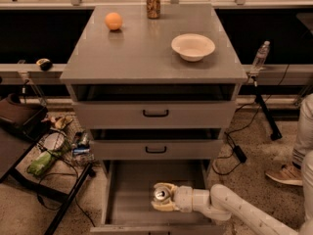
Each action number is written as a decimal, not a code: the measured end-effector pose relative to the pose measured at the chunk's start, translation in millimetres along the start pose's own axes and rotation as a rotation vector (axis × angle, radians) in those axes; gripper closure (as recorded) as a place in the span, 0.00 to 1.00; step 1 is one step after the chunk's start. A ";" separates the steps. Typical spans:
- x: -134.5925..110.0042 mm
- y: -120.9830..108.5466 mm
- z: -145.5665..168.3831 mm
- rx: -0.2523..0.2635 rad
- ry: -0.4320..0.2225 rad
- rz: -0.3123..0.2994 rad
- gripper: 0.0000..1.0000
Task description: Pick 7up can from bottom drawer and place on counter
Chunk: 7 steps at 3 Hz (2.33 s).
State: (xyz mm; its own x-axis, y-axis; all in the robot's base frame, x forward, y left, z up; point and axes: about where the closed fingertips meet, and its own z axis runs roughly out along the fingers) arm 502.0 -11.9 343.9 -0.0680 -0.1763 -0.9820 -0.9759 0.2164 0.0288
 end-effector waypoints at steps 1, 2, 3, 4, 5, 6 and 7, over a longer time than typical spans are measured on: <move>-122.3 19.3 -72.0 -0.095 -0.053 0.064 1.00; -211.6 -4.0 -117.4 -0.108 -0.072 0.056 1.00; -281.1 -38.8 -140.2 -0.061 -0.089 0.074 1.00; -280.7 -38.3 -139.6 -0.062 -0.089 0.073 1.00; -326.1 -27.8 -123.2 -0.055 -0.056 0.042 1.00; -429.6 0.7 -71.4 -0.062 -0.038 -0.011 1.00; -539.2 8.7 -11.5 -0.056 -0.045 -0.073 1.00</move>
Offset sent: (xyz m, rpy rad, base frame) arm 0.0191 -0.1214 0.3458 0.1046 0.0428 0.1029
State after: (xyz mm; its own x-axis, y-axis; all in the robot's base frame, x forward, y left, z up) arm 527.8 73.9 875.7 0.0121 -0.1458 -0.9892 -0.9880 0.1503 -0.0343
